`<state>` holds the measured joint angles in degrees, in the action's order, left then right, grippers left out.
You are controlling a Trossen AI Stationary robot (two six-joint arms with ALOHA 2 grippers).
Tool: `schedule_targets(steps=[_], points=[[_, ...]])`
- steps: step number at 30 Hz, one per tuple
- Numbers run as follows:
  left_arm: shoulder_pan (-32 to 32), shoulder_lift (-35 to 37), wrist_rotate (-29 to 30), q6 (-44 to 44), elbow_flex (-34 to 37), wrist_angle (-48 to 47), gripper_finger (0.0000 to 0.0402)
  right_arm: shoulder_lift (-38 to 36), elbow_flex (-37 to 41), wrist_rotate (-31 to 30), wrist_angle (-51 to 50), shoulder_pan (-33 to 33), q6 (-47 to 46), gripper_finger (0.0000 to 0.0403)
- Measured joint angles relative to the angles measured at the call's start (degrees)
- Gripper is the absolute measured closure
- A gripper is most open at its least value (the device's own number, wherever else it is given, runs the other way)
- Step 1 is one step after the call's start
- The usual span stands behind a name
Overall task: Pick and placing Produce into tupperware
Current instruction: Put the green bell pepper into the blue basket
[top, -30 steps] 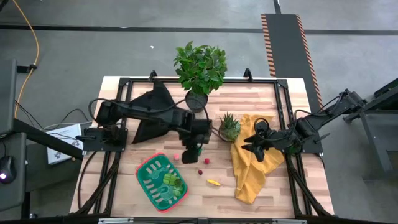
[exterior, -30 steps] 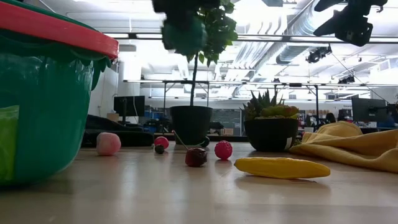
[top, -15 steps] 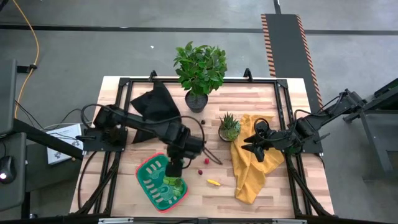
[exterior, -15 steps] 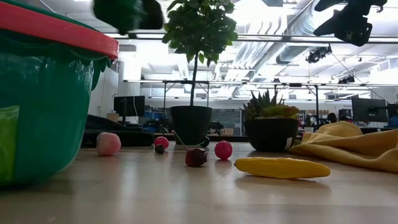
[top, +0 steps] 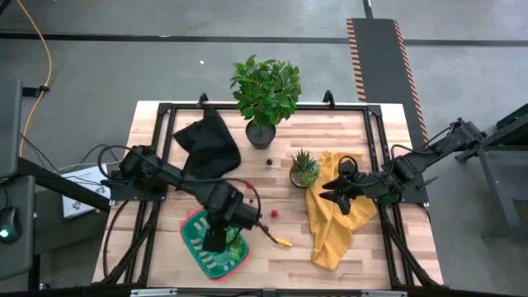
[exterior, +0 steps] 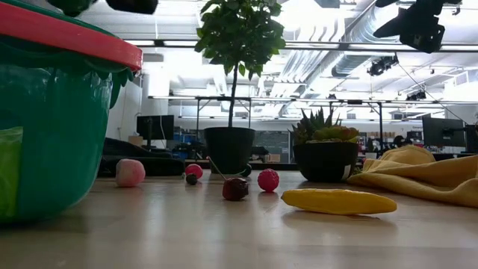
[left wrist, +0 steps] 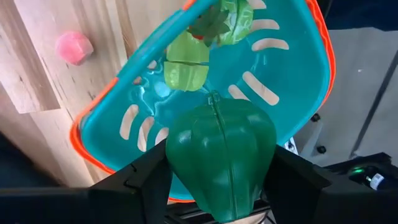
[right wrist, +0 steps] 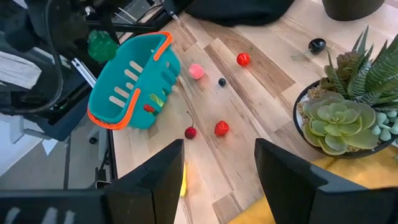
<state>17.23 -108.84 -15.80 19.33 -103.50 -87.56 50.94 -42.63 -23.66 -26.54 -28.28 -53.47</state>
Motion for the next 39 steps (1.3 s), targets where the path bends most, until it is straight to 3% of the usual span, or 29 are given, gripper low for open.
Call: schedule_targets(steps=[13,27,31,39], points=[[7.7,0.0,11.0,7.3,0.0,-2.5,0.0197,0.0,0.0,0.0,1.7,0.0,0.5,0.0215],[11.8,2.0,17.8,15.7,0.9,-2.4,0.0197,0.0,0.0,0.0,4.5,0.0,1.0,0.0215],[12.9,3.5,15.8,18.1,6.4,-1.7,0.0197,0.0,0.0,0.0,4.6,0.0,1.0,0.0215],[14.4,10.0,12.6,24.3,22.1,12.2,0.0197,0.0,0.0,0.0,5.0,0.0,0.9,0.0215]])
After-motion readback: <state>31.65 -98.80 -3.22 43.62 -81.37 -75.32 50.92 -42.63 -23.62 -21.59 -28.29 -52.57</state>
